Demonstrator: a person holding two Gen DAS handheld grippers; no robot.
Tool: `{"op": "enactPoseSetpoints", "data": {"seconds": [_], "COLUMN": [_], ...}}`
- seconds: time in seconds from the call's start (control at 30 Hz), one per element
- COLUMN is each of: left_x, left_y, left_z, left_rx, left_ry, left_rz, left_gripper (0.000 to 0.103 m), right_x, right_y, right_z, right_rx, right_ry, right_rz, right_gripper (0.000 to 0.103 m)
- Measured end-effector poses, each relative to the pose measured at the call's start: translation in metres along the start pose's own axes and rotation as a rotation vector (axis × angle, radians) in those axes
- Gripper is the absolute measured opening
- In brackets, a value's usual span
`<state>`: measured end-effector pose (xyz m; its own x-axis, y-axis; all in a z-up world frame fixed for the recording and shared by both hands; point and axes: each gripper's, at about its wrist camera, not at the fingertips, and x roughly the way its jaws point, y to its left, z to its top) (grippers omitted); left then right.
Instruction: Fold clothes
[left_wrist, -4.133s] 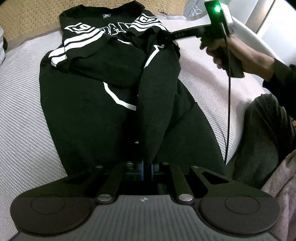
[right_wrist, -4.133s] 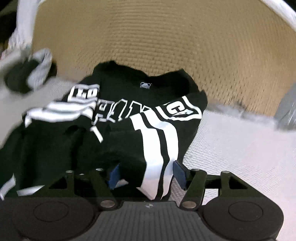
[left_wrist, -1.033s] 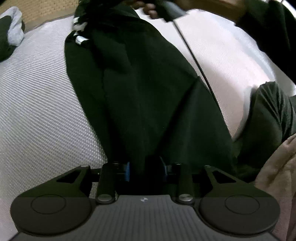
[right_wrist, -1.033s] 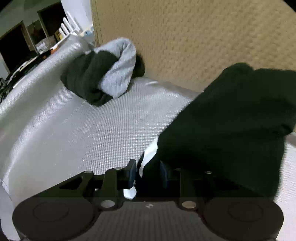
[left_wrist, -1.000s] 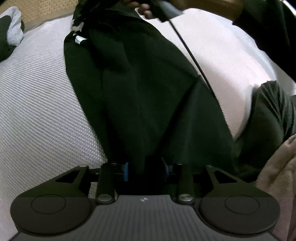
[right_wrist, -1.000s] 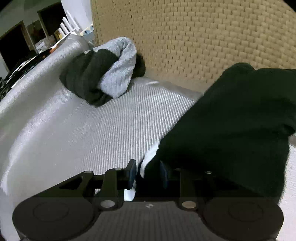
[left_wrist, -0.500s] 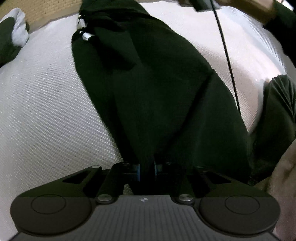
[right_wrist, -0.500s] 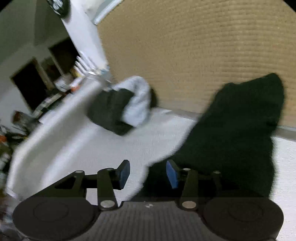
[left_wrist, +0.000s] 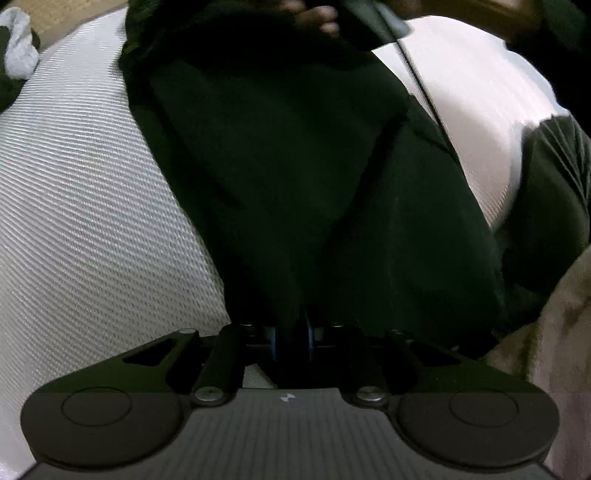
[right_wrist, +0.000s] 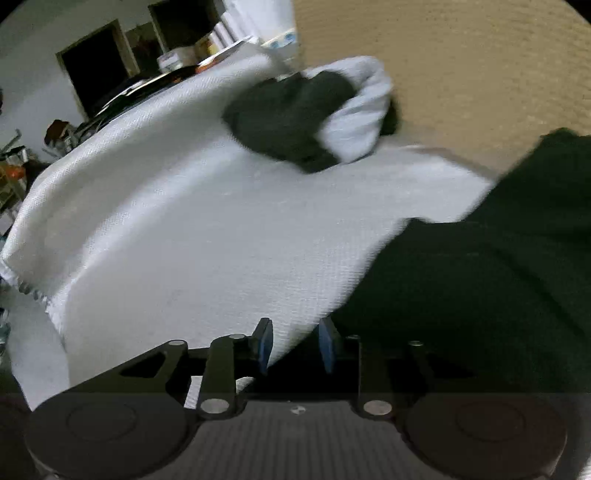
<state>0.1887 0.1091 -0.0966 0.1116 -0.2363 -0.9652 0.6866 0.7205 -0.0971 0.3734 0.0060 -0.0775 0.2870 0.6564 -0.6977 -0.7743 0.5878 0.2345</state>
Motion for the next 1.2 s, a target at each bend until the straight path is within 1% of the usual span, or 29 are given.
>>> {"op": "enactPoseSetpoints", "data": {"seconds": [0.1, 0.17, 0.23, 0.3, 0.37, 0.4, 0.47, 0.53, 0.57, 0.63, 0.67, 0.8, 0.83, 0.87, 0.9, 0.97, 1.0, 1.03, 1.07, 1.1, 1.13, 1.17, 1.2], "left_x": [-0.004, -0.01, -0.017, -0.025, -0.036, -0.042, -0.049, -0.049, -0.04, -0.032, -0.027, -0.017, -0.016, -0.016, -0.015, -0.012, -0.009, -0.008, -0.007, -0.007, -0.006, -0.005, -0.004], "left_y": [-0.006, -0.007, -0.007, -0.01, -0.014, -0.016, -0.019, -0.023, -0.018, -0.021, -0.021, -0.019, -0.018, -0.016, -0.015, -0.011, -0.011, -0.011, -0.011, -0.012, -0.013, -0.014, -0.013], "left_z": [-0.005, -0.009, -0.012, -0.015, -0.017, -0.018, -0.021, -0.02, -0.003, -0.002, -0.001, 0.008, 0.008, 0.007, 0.007, 0.005, 0.004, 0.003, 0.002, 0.002, 0.002, 0.003, 0.003], "left_rx": [0.027, 0.021, 0.016, 0.027, 0.034, 0.031, 0.018, 0.015, 0.009, 0.004, 0.01, 0.027, 0.026, 0.024, 0.023, 0.015, 0.02, 0.028, 0.033, 0.042, 0.05, 0.054, 0.054], "left_ry": [0.018, 0.008, -0.006, -0.022, -0.064, -0.095, -0.147, -0.198, -0.205, -0.21, -0.204, -0.183, -0.179, -0.175, -0.171, -0.138, -0.119, -0.105, -0.101, -0.098, -0.094, -0.091, -0.088], "left_rz": [0.015, 0.001, -0.003, 0.033, 0.072, 0.092, 0.116, 0.124, 0.112, 0.091, 0.093, 0.088, 0.082, 0.076, 0.07, 0.069, 0.068, 0.072, 0.078, 0.088, 0.095, 0.101, 0.102], "left_gripper": [0.02, 0.02, 0.022, 0.023, 0.025, 0.027, 0.028, 0.028, 0.028, 0.028, 0.028, 0.028, 0.028, 0.028, 0.028, 0.026, 0.026, 0.026, 0.026, 0.026, 0.026, 0.026, 0.026], "right_x": [-0.002, -0.021, -0.044, -0.06, -0.064, -0.062, -0.053, -0.043, -0.037, -0.018, -0.01, 0.002, 0.003, 0.005, 0.005, 0.002, -0.001, -0.006, -0.016, -0.027, -0.038, -0.047, -0.054], "right_y": [0.011, 0.012, 0.007, 0.001, -0.001, -0.003, -0.007, -0.011, -0.012, -0.011, -0.01, 0.005, 0.007, 0.008, 0.011, 0.021, 0.02, 0.016, 0.012, 0.006, -0.001, -0.009, -0.019], "right_z": [-0.002, -0.007, -0.014, -0.022, -0.03, -0.034, -0.04, -0.042, -0.041, -0.034, -0.03, -0.026, -0.027, -0.03, -0.033, -0.036, -0.036, -0.034, -0.032, -0.029, -0.025, -0.02, -0.014], "right_rx": [-0.008, -0.007, 0.005, 0.008, -0.025, -0.038, -0.038, -0.003, 0.003, -0.007, -0.012, -0.12, -0.123, -0.106, -0.122, -0.205, -0.202, -0.176, -0.156, -0.128, -0.097, -0.056, -0.004], "right_ry": [-0.001, -0.039, -0.09, -0.113, -0.101, -0.09, -0.069, -0.085, -0.087, -0.054, -0.034, 0.016, 0.033, 0.053, 0.06, 0.052, 0.046, 0.03, -0.011, -0.065, -0.118, -0.158, -0.184], "right_rz": [0.024, 0.044, 0.029, -0.027, -0.116, -0.153, -0.206, -0.223, -0.224, -0.246, -0.257, -0.264, -0.221, -0.145, -0.134, -0.21, -0.217, -0.184, -0.147, -0.141, -0.155, -0.187, -0.22], "right_gripper": [0.031, 0.031, 0.031, 0.031, 0.033, 0.033, 0.033, 0.033, 0.033, 0.033, 0.035, 0.036, 0.023, 0.008, 0.008, 0.01, 0.011, 0.011, 0.012, 0.014, 0.017, 0.017, 0.018]}}
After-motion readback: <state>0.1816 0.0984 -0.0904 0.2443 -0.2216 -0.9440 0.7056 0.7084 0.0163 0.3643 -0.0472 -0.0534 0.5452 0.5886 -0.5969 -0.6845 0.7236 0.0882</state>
